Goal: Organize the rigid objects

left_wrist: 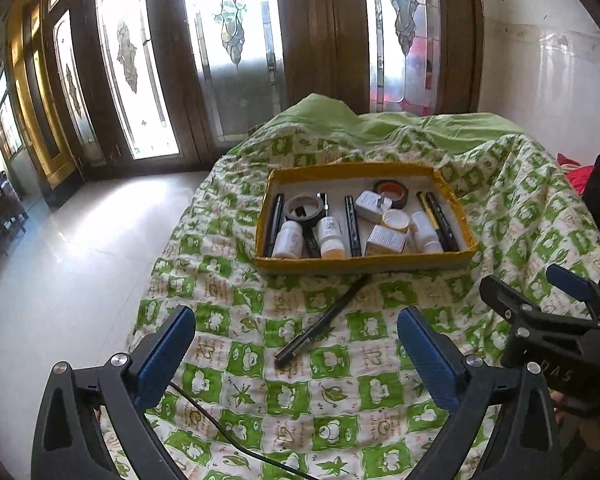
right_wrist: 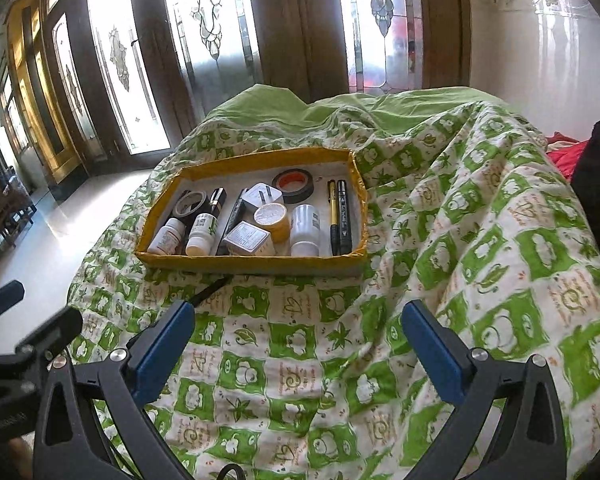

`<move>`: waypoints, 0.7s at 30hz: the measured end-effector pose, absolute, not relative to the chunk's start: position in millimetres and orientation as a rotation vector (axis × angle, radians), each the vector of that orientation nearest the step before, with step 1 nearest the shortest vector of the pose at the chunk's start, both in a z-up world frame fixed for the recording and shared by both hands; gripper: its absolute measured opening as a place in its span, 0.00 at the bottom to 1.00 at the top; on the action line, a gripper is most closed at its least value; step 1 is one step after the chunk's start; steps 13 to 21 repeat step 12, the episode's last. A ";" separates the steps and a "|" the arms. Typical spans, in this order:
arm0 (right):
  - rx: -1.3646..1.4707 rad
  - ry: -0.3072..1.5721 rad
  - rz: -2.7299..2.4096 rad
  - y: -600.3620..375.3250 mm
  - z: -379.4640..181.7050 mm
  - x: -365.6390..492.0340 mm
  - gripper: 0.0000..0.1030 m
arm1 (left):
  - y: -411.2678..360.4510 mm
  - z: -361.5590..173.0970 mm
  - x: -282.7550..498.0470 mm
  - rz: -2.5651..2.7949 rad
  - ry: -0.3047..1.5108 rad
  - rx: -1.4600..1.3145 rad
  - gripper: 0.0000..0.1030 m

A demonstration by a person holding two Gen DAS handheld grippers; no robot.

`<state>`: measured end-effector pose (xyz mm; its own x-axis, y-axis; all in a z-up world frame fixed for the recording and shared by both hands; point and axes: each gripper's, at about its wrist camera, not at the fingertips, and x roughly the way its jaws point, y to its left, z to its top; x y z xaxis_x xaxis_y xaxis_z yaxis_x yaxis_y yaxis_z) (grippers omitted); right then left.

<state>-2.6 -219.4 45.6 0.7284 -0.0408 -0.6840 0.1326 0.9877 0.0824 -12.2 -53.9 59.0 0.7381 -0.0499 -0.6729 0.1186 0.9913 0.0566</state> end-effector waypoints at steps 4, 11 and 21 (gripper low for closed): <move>0.126 0.736 -0.097 -219.9 47.0 -4.5 1.00 | -54.5 64.5 -11.6 -0.109 0.744 0.076 0.99; 0.129 0.755 -0.093 -220.8 43.4 -3.9 1.00 | -53.3 65.9 -10.9 -0.111 0.745 0.035 0.99; 0.128 0.756 -0.093 -220.8 43.3 -3.9 1.00 | -53.0 65.0 -10.8 -0.111 0.749 0.037 0.99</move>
